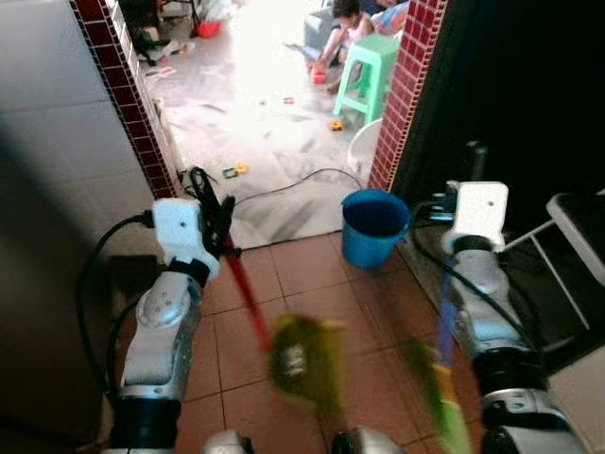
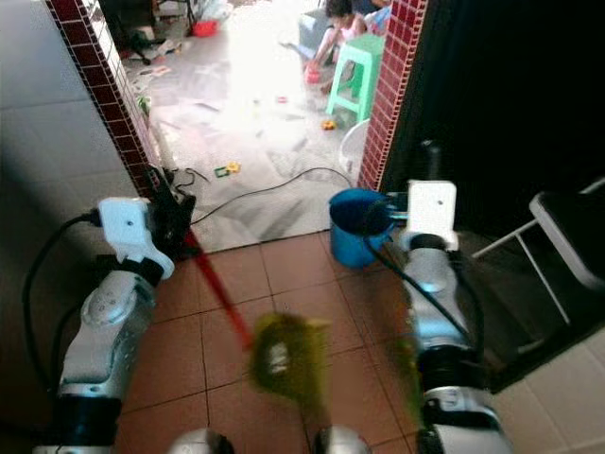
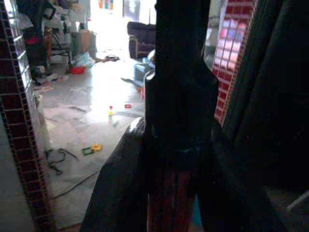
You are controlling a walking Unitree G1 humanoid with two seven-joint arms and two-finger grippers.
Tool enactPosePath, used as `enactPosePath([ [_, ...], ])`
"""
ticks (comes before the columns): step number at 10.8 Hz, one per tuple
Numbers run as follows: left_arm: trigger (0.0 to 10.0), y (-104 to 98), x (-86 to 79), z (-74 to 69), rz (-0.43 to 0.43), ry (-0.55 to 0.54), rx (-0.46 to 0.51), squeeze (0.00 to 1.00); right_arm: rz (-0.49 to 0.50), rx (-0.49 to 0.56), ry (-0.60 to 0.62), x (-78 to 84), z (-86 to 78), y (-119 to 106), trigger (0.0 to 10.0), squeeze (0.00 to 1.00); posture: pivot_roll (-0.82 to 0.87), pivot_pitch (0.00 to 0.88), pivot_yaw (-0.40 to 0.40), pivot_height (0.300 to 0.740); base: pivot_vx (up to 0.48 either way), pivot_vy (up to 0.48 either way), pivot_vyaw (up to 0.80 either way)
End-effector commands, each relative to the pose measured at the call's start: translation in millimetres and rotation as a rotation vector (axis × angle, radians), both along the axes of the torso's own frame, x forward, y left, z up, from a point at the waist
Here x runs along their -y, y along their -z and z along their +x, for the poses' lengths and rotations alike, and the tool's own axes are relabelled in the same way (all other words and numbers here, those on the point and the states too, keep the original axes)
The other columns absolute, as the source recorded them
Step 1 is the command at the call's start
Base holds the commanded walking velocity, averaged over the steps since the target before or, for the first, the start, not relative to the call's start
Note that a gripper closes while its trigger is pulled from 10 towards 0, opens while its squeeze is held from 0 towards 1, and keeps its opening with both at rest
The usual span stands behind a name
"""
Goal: Sweep floor
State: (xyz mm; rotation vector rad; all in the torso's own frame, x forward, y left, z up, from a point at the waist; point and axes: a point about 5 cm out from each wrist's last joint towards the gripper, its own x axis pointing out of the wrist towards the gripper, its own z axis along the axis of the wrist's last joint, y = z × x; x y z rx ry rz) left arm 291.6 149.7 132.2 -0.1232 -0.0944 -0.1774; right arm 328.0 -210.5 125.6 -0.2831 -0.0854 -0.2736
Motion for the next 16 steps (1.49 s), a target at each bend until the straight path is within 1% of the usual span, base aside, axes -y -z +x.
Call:
enactPosePath([
  [1,10.0,-19.3,-3.3,6.0,-0.007,-0.012,0.074,0.00,-0.011,0.032,-0.001,-0.5,2.6,-8.2,10.0,0.00,-0.04,0.000,0.012,0.740,0.322,0.000,-0.41],
  [2,10.0,-30.3,-3.6,10.2,-0.045,-0.019,0.102,0.00,-0.011,0.033,-0.010,-2.5,2.6,-7.8,10.0,0.00,-0.04,0.000,0.011,0.740,0.349,0.000,0.00],
  [3,10.0,-33.0,-3.8,11.1,-0.055,-0.021,0.109,0.00,-0.014,0.031,-0.006,-3.1,2.4,-7.5,10.0,0.00,-0.04,0.000,0.011,0.740,0.364,0.000,0.00],
  [4,10.0,-48.9,-4.6,16.0,-0.124,-0.032,0.148,0.00,-0.019,0.024,-0.008,-4.6,2.9,-6.1,10.0,0.00,-0.04,0.000,0.008,0.740,0.461,0.000,0.00],
  [7,10.0,-61.8,-7.8,19.9,-0.194,-0.033,0.173,0.00,-0.022,0.014,-0.005,-3.8,3.8,-4.7,10.0,0.00,-0.04,0.000,0.008,0.740,0.465,0.000,0.00],
  [8,10.0,-64.7,-7.7,20.2,-0.205,-0.028,0.185,0.00,-0.025,0.010,-0.003,-3.7,4.0,-4.6,10.0,0.00,-0.04,0.000,0.007,0.740,0.465,0.000,-0.66],
  [9,10.0,-68.0,-6.5,20.0,-0.239,-0.017,0.190,0.00,-0.025,0.010,-0.003,-3.9,4.1,-4.3,10.0,0.00,-0.04,0.000,0.007,0.740,0.465,0.000,-0.80],
  [10,10.0,-73.7,-5.0,20.4,-0.272,-0.005,0.200,0.00,-0.028,0.007,-0.006,-5.1,4.4,-3.1,10.0,0.00,-0.04,0.000,0.005,0.740,0.465,0.000,0.00],
  [12,10.0,-83.3,-8.2,22.5,-0.308,-0.009,0.221,0.00,-0.040,0.001,-0.010,-5.6,4.7,-1.7,10.0,0.00,-0.04,0.000,0.005,0.740,0.465,0.000,0.00],
  [16,10.0,-95.7,-15.8,27.0,-0.321,-0.031,0.249,0.00,-0.057,-0.008,-0.017,-6.7,5.5,0.9,10.0,0.00,-0.03,0.000,0.001,0.740,0.468,0.000,0.00],
])
